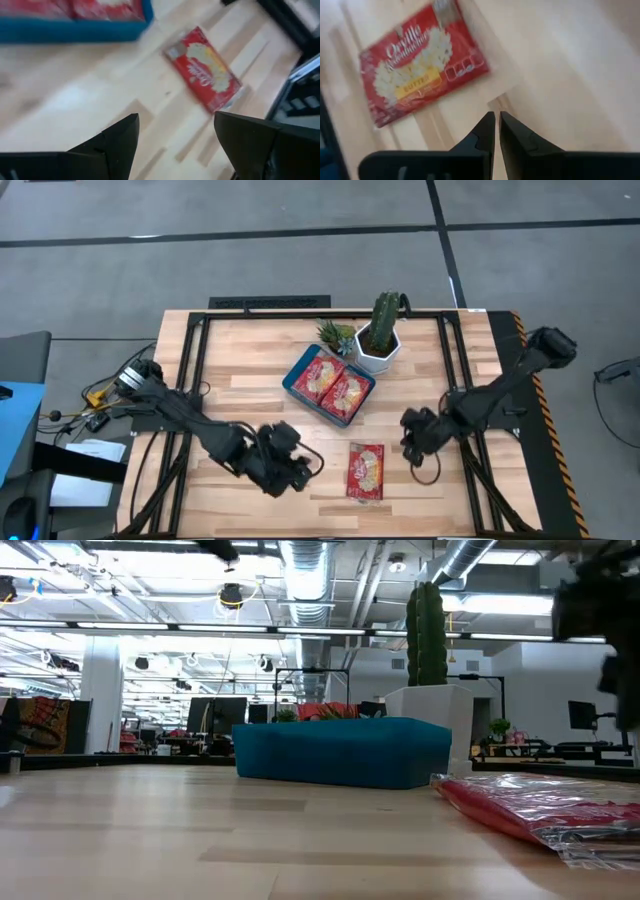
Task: Sort popcorn bags into baskets
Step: Put the popcorn bag into the blue bin
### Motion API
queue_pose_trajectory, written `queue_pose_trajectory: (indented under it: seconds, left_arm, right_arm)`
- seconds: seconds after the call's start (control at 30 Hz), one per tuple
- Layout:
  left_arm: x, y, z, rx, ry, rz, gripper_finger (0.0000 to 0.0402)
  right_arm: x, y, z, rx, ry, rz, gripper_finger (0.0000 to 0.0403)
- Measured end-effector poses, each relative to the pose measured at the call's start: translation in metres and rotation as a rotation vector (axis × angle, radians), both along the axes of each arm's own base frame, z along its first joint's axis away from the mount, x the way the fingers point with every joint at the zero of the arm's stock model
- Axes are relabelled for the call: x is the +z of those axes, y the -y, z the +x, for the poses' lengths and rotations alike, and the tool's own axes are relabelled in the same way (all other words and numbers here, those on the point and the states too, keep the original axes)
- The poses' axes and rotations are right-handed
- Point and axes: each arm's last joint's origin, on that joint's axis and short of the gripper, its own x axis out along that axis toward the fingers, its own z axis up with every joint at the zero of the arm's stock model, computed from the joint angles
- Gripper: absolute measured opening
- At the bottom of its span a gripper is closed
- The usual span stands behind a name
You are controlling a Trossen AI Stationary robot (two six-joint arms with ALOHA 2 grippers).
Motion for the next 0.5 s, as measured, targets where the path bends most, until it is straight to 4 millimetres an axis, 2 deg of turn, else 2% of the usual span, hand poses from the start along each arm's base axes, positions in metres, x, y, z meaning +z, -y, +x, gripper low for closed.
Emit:
queue_pose_trajectory:
  seconds: [0.1,0.27,0.37,0.5]
  left_arm:
    - [-0.042,-0.001,0.003,0.041,0.100,-0.057,0.0245]
    - [-0.093,-0.023,0.004,0.140,0.258,-0.178,0.0245]
    - [-0.111,-0.031,-0.002,0.187,0.292,-0.252,0.0245]
    - [-0.123,-0.035,-0.009,0.237,0.290,-0.307,0.0245]
  right_arm:
    - [-0.017,-0.017,0.005,-0.027,-0.021,-0.007,0.0052]
    - [-0.041,-0.035,0.014,-0.066,-0.040,0.013,0.0052]
    - [-0.052,-0.044,0.020,-0.064,-0.022,0.023,0.0052]
    - [-0.063,-0.049,0.026,-0.075,0.004,0.012,0.0052]
